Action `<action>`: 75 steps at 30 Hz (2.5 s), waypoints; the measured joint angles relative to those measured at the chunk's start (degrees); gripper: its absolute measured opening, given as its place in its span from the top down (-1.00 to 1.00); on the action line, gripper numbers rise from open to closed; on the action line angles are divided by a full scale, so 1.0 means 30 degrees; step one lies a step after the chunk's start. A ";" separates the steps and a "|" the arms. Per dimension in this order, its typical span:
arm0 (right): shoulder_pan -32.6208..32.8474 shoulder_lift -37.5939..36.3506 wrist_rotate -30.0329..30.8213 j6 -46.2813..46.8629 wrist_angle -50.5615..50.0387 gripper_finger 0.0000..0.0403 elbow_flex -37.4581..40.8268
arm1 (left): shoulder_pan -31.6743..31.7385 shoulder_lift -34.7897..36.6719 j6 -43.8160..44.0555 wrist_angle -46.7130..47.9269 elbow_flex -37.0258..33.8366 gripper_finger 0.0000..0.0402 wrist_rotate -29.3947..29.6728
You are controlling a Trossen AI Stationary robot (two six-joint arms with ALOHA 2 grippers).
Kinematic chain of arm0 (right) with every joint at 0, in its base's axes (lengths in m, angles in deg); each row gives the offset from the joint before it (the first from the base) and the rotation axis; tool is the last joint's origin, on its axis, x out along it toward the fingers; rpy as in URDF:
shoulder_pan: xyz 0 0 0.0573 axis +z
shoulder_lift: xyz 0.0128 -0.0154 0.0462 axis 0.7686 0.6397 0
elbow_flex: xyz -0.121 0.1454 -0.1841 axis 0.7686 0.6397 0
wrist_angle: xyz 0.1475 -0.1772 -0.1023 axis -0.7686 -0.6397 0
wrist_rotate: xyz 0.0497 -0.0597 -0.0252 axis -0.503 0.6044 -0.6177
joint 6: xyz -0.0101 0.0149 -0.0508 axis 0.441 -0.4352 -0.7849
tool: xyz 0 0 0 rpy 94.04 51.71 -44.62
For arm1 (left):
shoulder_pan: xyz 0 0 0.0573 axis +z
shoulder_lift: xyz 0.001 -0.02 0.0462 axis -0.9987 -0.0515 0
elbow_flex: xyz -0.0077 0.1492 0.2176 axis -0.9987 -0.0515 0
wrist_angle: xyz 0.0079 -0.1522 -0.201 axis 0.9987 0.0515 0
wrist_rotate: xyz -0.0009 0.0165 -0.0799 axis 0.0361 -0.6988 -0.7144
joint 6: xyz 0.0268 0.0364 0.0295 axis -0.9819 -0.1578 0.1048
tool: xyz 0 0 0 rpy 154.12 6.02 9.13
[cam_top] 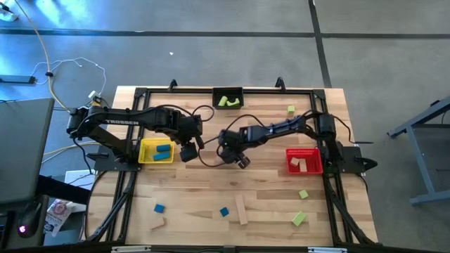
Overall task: Sort & place blocks by color
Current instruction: Put the light brown block into the red bin
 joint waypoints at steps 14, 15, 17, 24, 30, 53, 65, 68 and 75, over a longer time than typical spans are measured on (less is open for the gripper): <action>0.0800 -0.0045 -0.0687 0.3093 -0.0771 0.08 0.0000 | 0.0000 0.0000 -0.0007 -0.0007 0.0000 -0.02 0.0007; 0.0789 -0.0045 -0.0840 0.3471 -0.0832 0.08 -0.0046 | 0.0000 0.0000 -0.0007 -0.0007 0.0007 -0.02 0.0007; 0.0757 -0.0027 -0.1434 0.4307 -0.1076 0.08 -0.0151 | -0.0002 0.0000 -0.0007 -0.0007 0.0005 -0.02 0.0007; 0.0400 0.0006 -0.3288 0.7674 -0.1470 0.08 -0.0699 | -0.0007 0.0000 -0.0015 -0.0007 0.0000 -0.02 0.0007; 0.0484 0.0006 -0.2598 1.0465 -0.0697 0.08 -0.0699 | 0.0000 0.0000 -0.0022 0.0022 0.0000 -0.02 0.0007; 0.1536 0.0455 0.0695 1.5973 0.1026 0.08 -0.0691 | 0.0000 0.0000 -0.0874 -0.0015 0.0000 -0.02 0.0014; 0.1514 0.0702 0.1476 1.6019 0.0736 0.37 -0.0666 | 0.0000 0.0000 -0.1377 -0.0015 -0.0011 -0.02 0.0008; 0.1514 0.0662 0.1410 1.6012 0.0455 0.53 -0.0699 | 0.0000 0.0000 -0.1377 -0.0015 -0.0015 -0.02 0.0007; 0.1514 0.0029 0.1861 1.6399 -0.1462 0.53 -0.0691 | 0.0000 0.0000 -0.1377 -0.0007 -0.0015 -0.02 0.0007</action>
